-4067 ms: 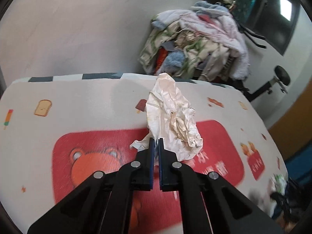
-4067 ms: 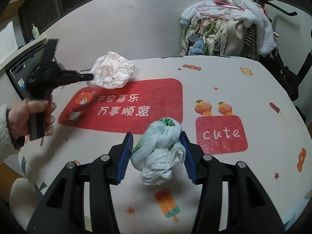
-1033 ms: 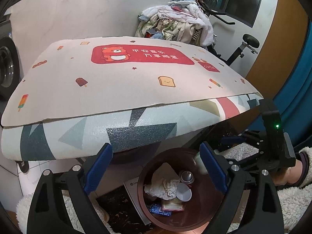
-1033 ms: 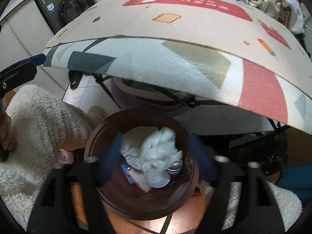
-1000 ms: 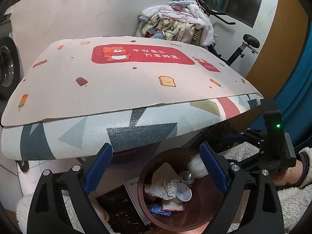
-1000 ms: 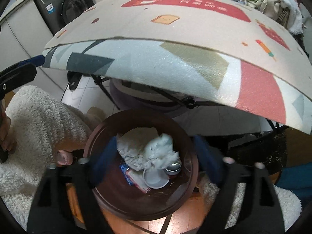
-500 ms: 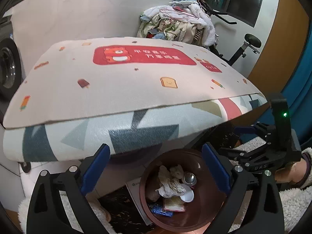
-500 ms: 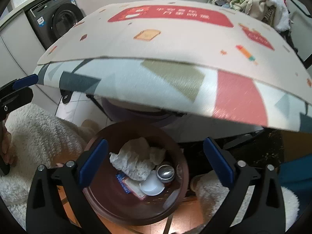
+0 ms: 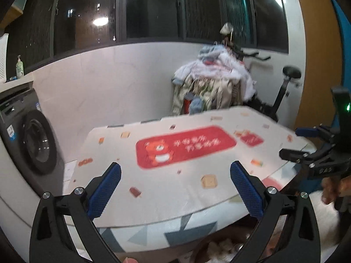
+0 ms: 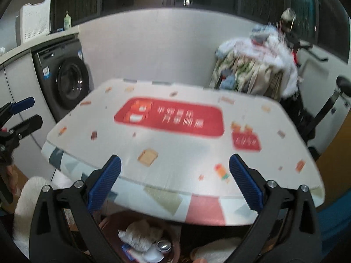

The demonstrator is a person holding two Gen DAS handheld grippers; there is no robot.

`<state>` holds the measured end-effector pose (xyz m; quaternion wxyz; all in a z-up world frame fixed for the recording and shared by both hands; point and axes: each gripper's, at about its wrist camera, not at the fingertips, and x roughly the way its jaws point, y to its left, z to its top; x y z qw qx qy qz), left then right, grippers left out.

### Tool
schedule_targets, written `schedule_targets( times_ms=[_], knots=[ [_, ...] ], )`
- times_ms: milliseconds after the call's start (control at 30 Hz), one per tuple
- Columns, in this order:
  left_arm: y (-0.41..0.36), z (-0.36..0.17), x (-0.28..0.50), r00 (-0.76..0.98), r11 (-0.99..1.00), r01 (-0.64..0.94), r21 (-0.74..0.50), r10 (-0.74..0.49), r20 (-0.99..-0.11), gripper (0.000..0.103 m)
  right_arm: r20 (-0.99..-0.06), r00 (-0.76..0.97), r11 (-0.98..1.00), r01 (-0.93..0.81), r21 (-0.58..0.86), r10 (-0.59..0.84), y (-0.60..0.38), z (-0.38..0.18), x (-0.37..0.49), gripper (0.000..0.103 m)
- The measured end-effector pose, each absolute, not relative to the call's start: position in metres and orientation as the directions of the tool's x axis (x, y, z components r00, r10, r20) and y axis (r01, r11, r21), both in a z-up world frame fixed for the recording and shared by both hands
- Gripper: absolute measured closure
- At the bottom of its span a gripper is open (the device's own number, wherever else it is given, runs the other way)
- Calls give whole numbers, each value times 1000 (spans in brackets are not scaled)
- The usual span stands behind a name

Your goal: Collect trash

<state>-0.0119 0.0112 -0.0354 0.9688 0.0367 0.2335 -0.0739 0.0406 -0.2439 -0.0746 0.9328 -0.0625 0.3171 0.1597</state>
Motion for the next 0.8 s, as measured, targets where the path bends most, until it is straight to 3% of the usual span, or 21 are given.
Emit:
schedule_targets(
  times_ms=[300,800],
  knots=[
    [17,1,-18,906,995,103,4,-92,-412,6,-558,785,938,-345,-34,269,-249,-38,28,6],
    [20,-8,-15,887,999,3,37,15,-461,6,-555,786,938,-345,-27,272,-240,-36,22,6]
  ],
)
